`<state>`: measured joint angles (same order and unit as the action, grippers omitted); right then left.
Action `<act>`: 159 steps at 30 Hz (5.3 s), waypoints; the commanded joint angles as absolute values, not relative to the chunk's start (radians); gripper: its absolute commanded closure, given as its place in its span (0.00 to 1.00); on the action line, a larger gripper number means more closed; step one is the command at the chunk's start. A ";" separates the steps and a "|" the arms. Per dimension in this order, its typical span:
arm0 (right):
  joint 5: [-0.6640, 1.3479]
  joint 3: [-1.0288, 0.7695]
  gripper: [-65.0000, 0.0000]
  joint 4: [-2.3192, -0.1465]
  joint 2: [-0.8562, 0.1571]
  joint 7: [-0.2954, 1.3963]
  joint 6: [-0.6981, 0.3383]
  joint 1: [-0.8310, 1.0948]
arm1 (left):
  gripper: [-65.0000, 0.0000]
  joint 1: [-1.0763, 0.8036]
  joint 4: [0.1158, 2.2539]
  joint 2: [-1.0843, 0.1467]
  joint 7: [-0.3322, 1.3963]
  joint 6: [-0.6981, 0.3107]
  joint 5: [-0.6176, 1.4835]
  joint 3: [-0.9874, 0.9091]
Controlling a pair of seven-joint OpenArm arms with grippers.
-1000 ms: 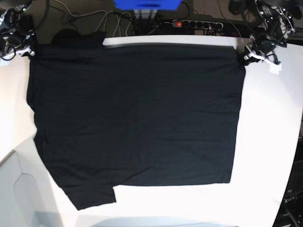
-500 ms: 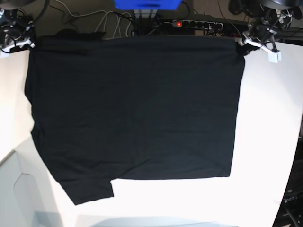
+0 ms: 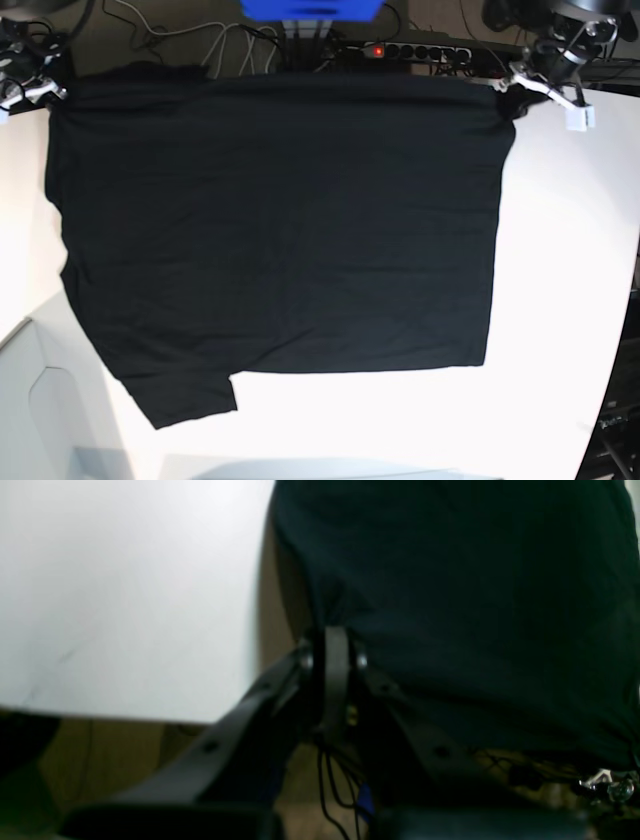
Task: Fold the T-shirt properly
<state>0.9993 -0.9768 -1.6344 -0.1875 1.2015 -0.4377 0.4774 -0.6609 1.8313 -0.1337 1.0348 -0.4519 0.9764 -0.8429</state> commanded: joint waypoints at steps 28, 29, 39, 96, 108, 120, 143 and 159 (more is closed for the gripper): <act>0.613 -0.817 1.00 -1.639 -0.183 1.184 -0.441 -0.024 | 1.00 -0.163 1.589 -0.174 1.122 -0.236 0.989 -0.842; 0.613 -0.817 1.00 -1.639 -0.183 1.184 -0.441 -0.027 | 1.00 -0.154 1.589 -0.174 1.121 -0.225 0.989 -0.842; 0.611 -0.808 1.00 -1.521 -0.185 1.141 -0.441 -0.071 | 1.00 -0.047 1.581 -0.171 1.119 -0.134 0.869 -0.785; 0.616 -0.855 0.72 -1.529 -0.214 1.067 -0.441 -0.071 | 0.54 -0.058 1.529 -0.111 1.017 -0.145 0.684 -0.768; 0.616 -1.050 0.72 -1.721 -0.099 1.078 -0.443 0.108 | 0.54 -0.058 1.529 -0.111 1.017 -0.145 0.684 -0.768; 0.618 -1.046 0.72 -1.776 0.082 1.274 -0.521 0.185 | 0.54 -0.058 1.529 -0.111 1.017 -0.145 0.684 -0.768; 0.618 -0.989 0.88 -1.607 0.085 1.343 -0.553 0.131 | 0.54 -0.058 1.529 -0.111 1.018 -0.139 0.684 -0.769; 0.618 -0.843 1.00 -1.890 0.079 1.334 -0.553 0.116 | 0.54 -0.056 1.523 -0.111 1.017 -0.139 0.684 -0.769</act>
<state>0.6067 -0.8391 -1.8729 0.0872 1.3464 -0.5461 0.1230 -0.0689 1.5089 -0.0994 1.0271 -0.1371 0.6659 -0.7666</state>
